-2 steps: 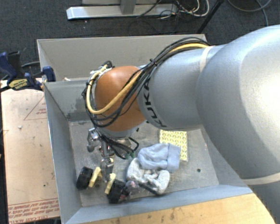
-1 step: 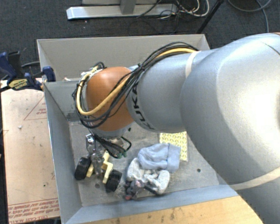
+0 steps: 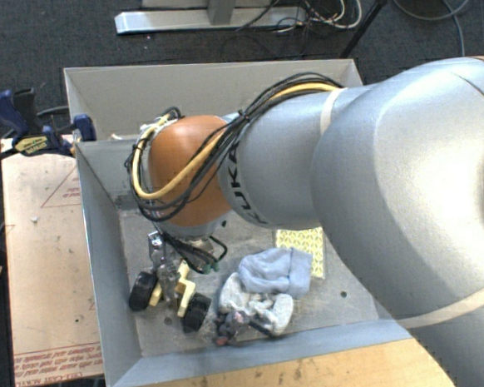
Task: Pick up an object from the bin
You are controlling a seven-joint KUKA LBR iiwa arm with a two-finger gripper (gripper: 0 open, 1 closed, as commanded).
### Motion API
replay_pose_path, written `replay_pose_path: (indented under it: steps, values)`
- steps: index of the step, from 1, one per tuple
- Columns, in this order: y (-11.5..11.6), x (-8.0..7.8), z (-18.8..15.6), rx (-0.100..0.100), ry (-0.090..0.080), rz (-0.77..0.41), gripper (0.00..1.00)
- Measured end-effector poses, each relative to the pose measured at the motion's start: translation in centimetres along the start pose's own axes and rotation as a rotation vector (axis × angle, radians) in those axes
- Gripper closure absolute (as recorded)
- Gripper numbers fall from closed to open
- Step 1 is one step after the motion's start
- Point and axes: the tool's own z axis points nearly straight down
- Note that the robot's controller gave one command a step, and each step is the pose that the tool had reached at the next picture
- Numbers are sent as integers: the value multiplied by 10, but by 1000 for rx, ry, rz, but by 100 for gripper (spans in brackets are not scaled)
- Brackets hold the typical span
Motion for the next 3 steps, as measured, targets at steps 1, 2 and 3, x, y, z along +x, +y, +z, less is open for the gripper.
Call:
replay_pose_path:
  steps: [1,2,3]
  values:
    - [-2,8,-192,-10,-4,-1,100]
    - [-4,7,-235,-10,-16,-1,100]
    - [-5,10,-181,-11,-13,1,100]
